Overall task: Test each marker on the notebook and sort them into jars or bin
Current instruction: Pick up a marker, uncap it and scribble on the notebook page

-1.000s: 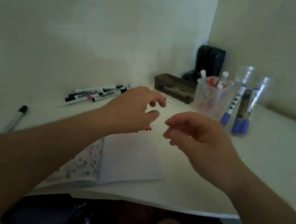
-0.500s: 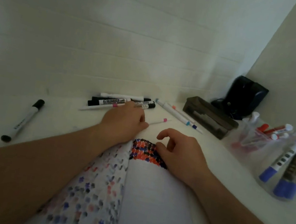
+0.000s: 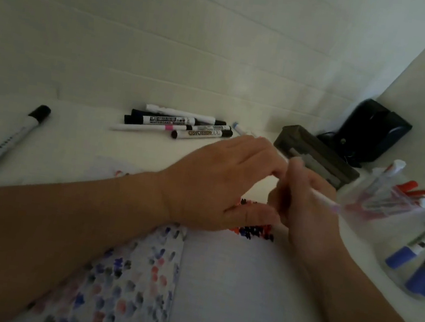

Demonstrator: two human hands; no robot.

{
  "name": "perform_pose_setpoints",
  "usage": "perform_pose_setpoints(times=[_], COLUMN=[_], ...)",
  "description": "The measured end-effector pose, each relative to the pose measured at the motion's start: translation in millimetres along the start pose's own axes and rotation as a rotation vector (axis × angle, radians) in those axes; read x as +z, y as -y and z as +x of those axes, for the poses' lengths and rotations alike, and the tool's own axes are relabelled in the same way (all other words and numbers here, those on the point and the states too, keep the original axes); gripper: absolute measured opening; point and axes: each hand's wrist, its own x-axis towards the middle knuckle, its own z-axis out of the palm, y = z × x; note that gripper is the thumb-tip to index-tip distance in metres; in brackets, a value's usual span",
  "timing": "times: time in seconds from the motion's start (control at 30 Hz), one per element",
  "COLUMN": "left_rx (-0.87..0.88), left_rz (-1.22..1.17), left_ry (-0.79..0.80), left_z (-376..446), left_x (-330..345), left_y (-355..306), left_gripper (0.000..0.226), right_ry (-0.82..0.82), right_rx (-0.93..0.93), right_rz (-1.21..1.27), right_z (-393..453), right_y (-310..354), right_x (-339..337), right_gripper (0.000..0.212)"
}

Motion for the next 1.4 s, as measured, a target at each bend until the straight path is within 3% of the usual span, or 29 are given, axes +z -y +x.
perform_pose_setpoints(times=[0.03,0.1,0.23,0.43,0.57,0.67,0.93,1.3,1.4], left_rx=[-0.04,-0.116,-0.1,-0.171,-0.243,-0.27,-0.272,-0.361,-0.448], left_rz=[0.006,0.041,0.097,0.007,-0.03,-0.01,0.184,-0.058,-0.063], left_ry=[0.013,0.041,0.142,0.186,0.211,0.244,0.315,0.327,0.426], left_z=[-1.3,-4.4,-4.8,-3.3,-2.7,-3.2,-1.9,-1.3,0.4], left_x=[1.6,2.0,3.9,4.7,6.8,5.5,3.6,-1.1,0.1], left_y=[0.4,5.4,9.1,1.9,1.2,-0.6,0.3,2.8,1.7], left_gripper=[0.051,0.055,0.054,0.028,0.01,0.007,0.043,0.027,0.048], right_ry=[0.059,0.156,0.256,0.219,0.19,0.17,0.185,0.245,0.281], right_rx=[0.078,0.187,0.14,0.047,-0.001,0.011,0.089,0.075,0.093], right_rz=[0.165,0.363,0.433,0.419,0.462,0.552,0.663,0.682,0.594], right_z=[-1.2,-2.8,-5.8,-14.5,-14.9,-14.1,-14.7,-14.5,-8.5], right_y=[2.5,7.3,8.8,9.2,11.5,12.1,5.8,5.1,10.9], right_x=[-3.3,-7.2,-3.9,8.0,9.4,4.1,11.5,6.9,-10.5], right_gripper=[0.05,0.043,0.017,0.036,0.039,0.028,0.031,0.026,0.032])
